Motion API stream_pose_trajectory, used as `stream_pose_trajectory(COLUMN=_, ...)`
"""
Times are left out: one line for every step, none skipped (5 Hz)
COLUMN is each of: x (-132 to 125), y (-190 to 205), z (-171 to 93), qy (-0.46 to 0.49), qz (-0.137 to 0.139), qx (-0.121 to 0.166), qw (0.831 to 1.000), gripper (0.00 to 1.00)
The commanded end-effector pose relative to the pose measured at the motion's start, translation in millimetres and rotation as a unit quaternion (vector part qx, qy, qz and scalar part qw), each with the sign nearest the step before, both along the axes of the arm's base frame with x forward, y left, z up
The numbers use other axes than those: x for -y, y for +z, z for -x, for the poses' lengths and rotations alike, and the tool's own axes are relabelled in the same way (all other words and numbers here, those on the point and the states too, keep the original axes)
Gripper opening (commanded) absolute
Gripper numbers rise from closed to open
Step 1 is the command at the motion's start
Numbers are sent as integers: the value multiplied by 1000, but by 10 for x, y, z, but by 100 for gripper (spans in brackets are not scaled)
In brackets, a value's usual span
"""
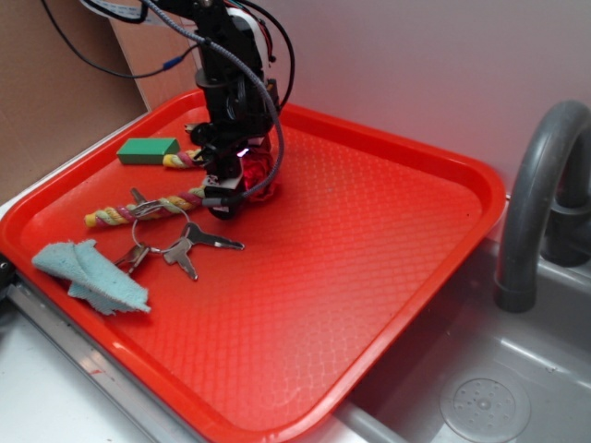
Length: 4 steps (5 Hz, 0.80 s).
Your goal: Grab the red paper.
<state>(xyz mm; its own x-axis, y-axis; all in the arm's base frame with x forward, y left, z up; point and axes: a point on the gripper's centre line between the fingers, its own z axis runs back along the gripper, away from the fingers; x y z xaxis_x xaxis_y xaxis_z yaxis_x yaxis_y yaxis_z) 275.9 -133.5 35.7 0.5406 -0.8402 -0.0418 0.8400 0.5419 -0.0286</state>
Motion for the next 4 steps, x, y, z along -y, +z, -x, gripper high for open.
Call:
stream_pose_trajectory(x=-68, y=1076, z=187, qy=205, qz=-48, qx=71, qw=975, gripper=0)
stream_pose_trajectory(x=-249, y=1569, z=453, qy=327, qz=-38, qx=92, qw=940, gripper=0)
stream_pose_trajectory(x=-395, y=2062, z=699, qy=446, qz=14, qx=87, qw=891, gripper=0)
stream_pose_trajectory(x=-422, y=2357, z=991, qy=481, qz=67, qx=110, qw=867, gripper=0)
